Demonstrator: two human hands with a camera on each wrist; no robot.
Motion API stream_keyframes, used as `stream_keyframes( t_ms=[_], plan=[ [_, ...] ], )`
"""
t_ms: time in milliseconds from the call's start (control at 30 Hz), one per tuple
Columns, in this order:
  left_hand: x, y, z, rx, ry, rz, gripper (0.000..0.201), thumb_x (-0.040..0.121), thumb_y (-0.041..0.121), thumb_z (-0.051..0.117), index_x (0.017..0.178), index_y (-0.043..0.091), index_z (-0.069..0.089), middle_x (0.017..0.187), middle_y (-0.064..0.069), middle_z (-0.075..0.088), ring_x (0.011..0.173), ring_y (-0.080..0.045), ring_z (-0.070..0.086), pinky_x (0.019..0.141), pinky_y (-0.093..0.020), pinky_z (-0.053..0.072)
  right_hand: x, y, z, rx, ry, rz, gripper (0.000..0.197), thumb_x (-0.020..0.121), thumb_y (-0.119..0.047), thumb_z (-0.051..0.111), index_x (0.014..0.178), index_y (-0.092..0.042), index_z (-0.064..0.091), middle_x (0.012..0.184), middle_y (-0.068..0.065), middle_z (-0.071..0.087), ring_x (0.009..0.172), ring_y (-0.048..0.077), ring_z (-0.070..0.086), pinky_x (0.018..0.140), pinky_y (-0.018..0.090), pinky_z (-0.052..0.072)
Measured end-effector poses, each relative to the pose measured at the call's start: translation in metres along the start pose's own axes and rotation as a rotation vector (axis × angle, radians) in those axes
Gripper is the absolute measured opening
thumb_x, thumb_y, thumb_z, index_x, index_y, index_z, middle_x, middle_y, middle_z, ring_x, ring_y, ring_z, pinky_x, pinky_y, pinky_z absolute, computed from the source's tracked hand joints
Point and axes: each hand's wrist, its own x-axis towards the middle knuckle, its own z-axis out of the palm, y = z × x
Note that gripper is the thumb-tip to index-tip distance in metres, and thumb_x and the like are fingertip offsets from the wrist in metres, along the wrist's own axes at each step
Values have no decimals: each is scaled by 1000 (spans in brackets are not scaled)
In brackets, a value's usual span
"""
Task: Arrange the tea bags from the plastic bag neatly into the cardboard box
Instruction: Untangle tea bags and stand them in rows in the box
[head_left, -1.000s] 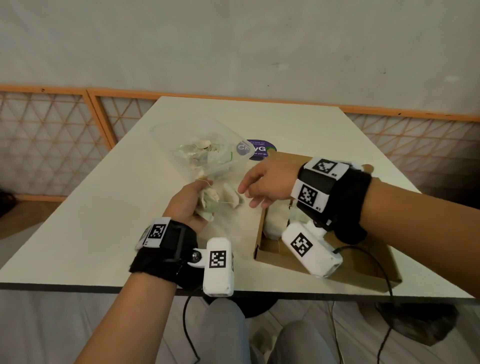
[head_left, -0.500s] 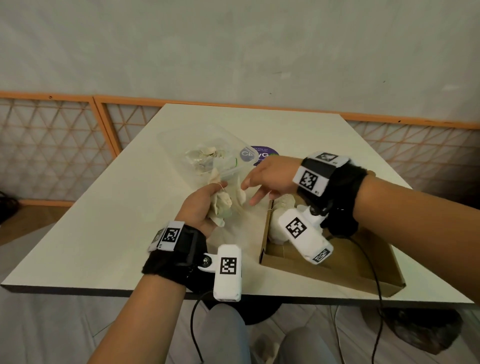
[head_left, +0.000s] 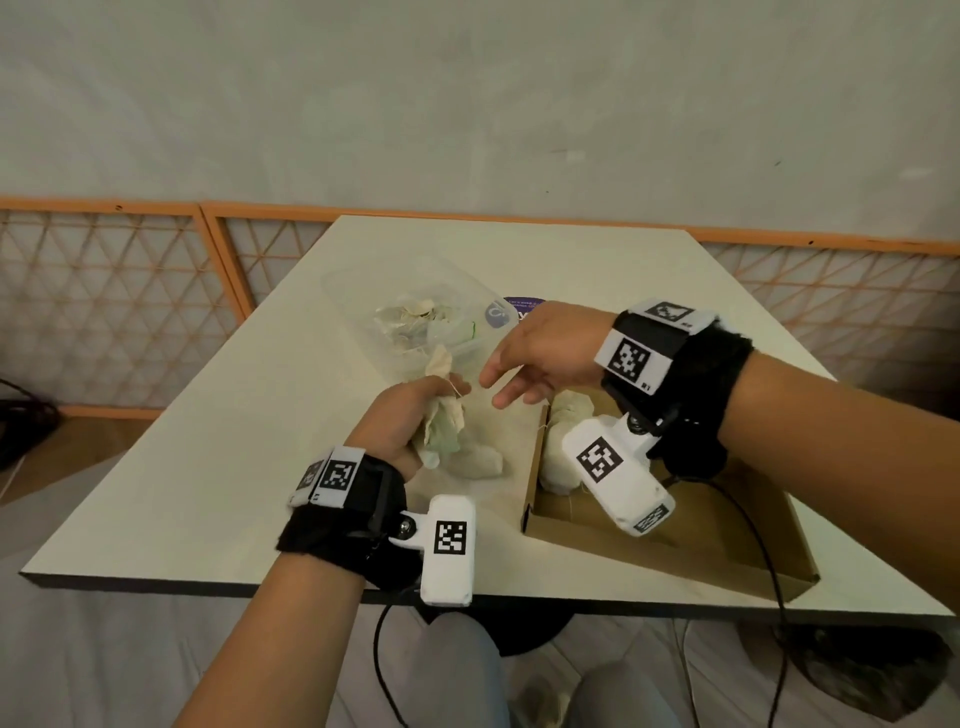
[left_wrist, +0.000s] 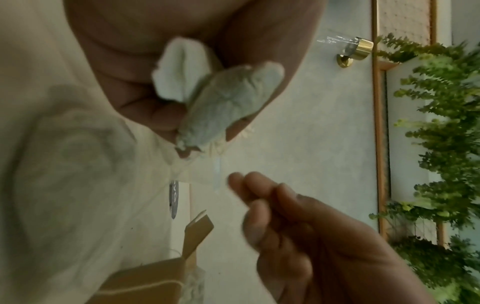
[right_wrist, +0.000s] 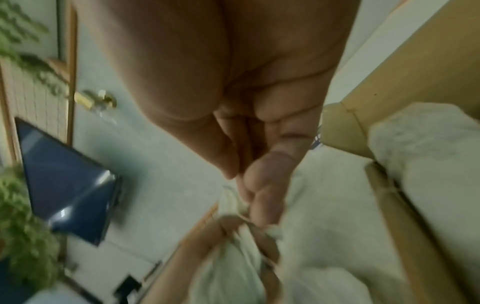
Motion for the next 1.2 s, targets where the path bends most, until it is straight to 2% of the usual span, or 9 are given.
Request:
stream_keyframes(
  t_ms=[167, 233, 333, 400, 467, 567, 700, 933, 1200],
  plan=[
    [1, -2, -9, -120, 79, 16, 19, 89, 6, 46, 74, 11, 56, 82, -2, 58, 64, -13, 51, 61, -27, 41, -4, 18, 34, -573, -242, 69, 28, 93, -17, 51, 115, -6, 64, 117, 3, 67, 98, 17, 67, 58, 8, 40],
    [-1, -4, -6, -133, 52, 29, 22, 92, 9, 46, 72, 11, 55, 81, -3, 57, 59, -12, 53, 58, -25, 42, -6, 22, 43, -684, -262, 45, 32, 95, -19, 47, 119, -6, 62, 114, 4, 68, 91, 10, 67, 60, 0, 38],
    [-1, -1, -3, -250, 35, 19, 20, 94, 13, 46, 76, 11, 54, 83, -5, 60, 49, -9, 58, 48, -16, 46, -2, 21, 49, -685, -281, 86, 36, 95, -21, 45, 119, 0, 61, 77, 6, 69, 43, 0, 56, 52, 5, 39],
    [1, 2, -2, -312, 39, 7, 21, 95, 19, 47, 78, 10, 55, 84, -5, 62, 49, -9, 60, 46, -15, 47, 1, 19, 45, -658, -218, 46, 32, 93, -22, 51, 112, -1, 66, 56, -4, 65, 47, 1, 56, 63, 12, 45],
    [1, 4, -2, -349, 25, 1, 26, 97, 28, 47, 81, 11, 57, 81, -4, 63, 51, -10, 62, 48, -17, 49, -1, 16, 35, -557, -72, -31, 19, 86, -19, 61, 94, -7, 72, 59, -4, 69, 47, -1, 57, 68, 17, 49],
    [0, 4, -1, -409, -28, 0, 31, 98, 35, 45, 83, 11, 58, 80, -4, 63, 56, -11, 63, 46, -18, 50, -11, 12, 14, -427, 117, -126, 7, 80, -14, 66, 80, -14, 73, 59, -7, 67, 44, -4, 54, 50, 9, 41],
    [-3, 1, 8, -406, -100, 23, 28, 98, 36, 44, 87, 13, 57, 75, -2, 63, 58, -10, 62, 43, -15, 46, -21, 14, -6, -301, 236, -257, 16, 73, -7, 74, 86, -16, 71, 72, -1, 64, 68, 9, 58, 73, 26, 48],
    [-6, 1, 47, -184, -306, 106, 34, 98, 40, 39, 95, 14, 59, 77, 2, 68, 63, -8, 62, 50, -18, 48, -51, 39, -42, -113, 291, -283, 24, 78, -7, 71, 99, -19, 70, 78, -7, 64, 67, 0, 57, 55, 9, 45],
    [0, 9, 86, -109, -358, 282, 24, 98, 31, 42, 97, 14, 59, 92, -3, 62, 79, -15, 57, 74, -30, 49, -83, 52, -63, -177, 168, -286, 17, 83, -10, 65, 82, -25, 71, 81, -9, 69, 79, -2, 59, 81, 12, 44]
  ],
)
